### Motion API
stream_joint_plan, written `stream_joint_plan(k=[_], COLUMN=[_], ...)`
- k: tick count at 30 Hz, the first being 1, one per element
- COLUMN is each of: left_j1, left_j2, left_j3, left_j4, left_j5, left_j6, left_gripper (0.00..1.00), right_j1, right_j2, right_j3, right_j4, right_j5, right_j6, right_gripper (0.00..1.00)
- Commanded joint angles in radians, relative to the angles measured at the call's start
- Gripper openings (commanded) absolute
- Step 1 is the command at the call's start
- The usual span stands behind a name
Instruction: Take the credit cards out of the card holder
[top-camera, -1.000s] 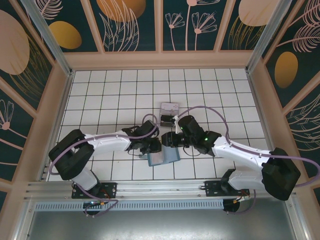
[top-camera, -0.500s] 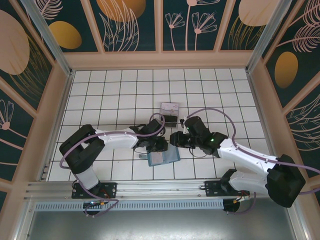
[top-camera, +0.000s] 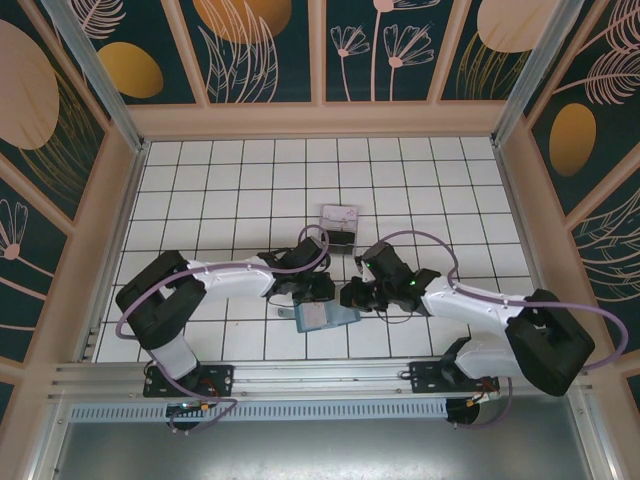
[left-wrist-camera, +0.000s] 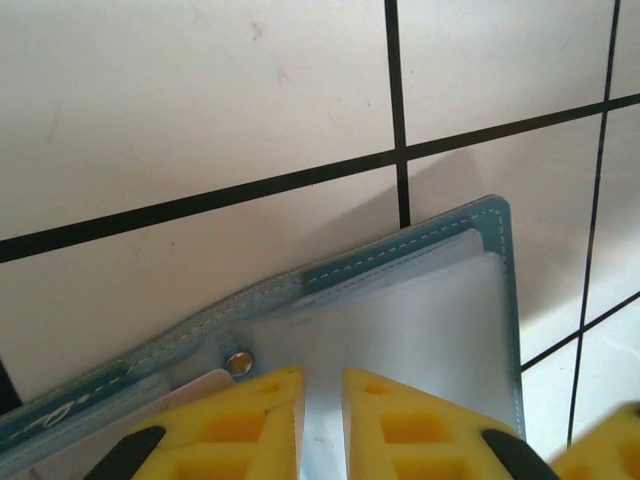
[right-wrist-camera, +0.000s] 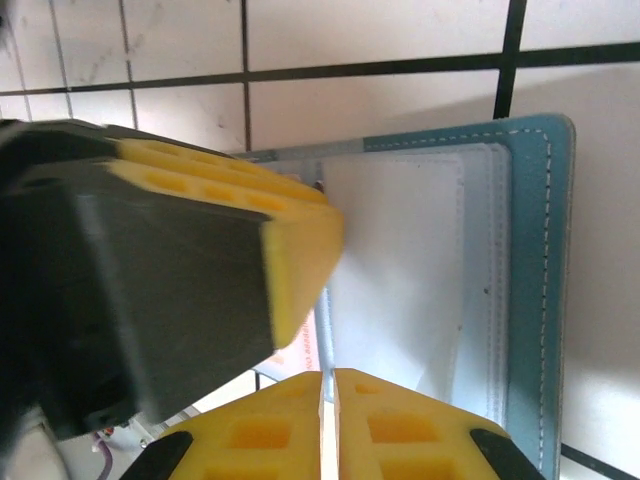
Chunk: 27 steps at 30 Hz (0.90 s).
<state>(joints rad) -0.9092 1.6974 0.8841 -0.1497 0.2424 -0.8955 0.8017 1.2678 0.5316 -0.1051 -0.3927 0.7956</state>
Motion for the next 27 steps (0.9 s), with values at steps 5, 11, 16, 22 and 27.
stream_joint_plan(k=[5, 11, 16, 22, 27], left_j1=[-0.002, -0.002, -0.002, -0.002, -0.001], left_j2=[-0.081, -0.115, -0.136, -0.161, -0.173], left_j3=[-0.007, -0.029, -0.049, -0.065, -0.082], left_j4=[-0.067, -0.079, -0.083, -0.104, -0.105], left_j5=[-0.067, -0.084, -0.098, -0.126, -0.133], left_j6=[0.003, -0.003, -0.01, -0.013, -0.019], left_gripper=[0.18, 0.18, 0.18, 0.17, 0.17], right_j1=[-0.007, -0.013, -0.013, -0.012, -0.01], right_j2=[0.077, 0.123, 0.141, 0.198, 0.258], right_j3=[0.04, 0.106, 0.144, 0.184, 0.203], right_j4=[-0.02, -0.057, -0.036, -0.006, 0.011], right_j5=[-0.027, -0.05, -0.092, -0.136, -0.15], right_j6=[0.004, 0.029, 0.045, 0.058, 0.063], right_gripper=[0.1, 0.11, 0.11, 0.12, 0.12])
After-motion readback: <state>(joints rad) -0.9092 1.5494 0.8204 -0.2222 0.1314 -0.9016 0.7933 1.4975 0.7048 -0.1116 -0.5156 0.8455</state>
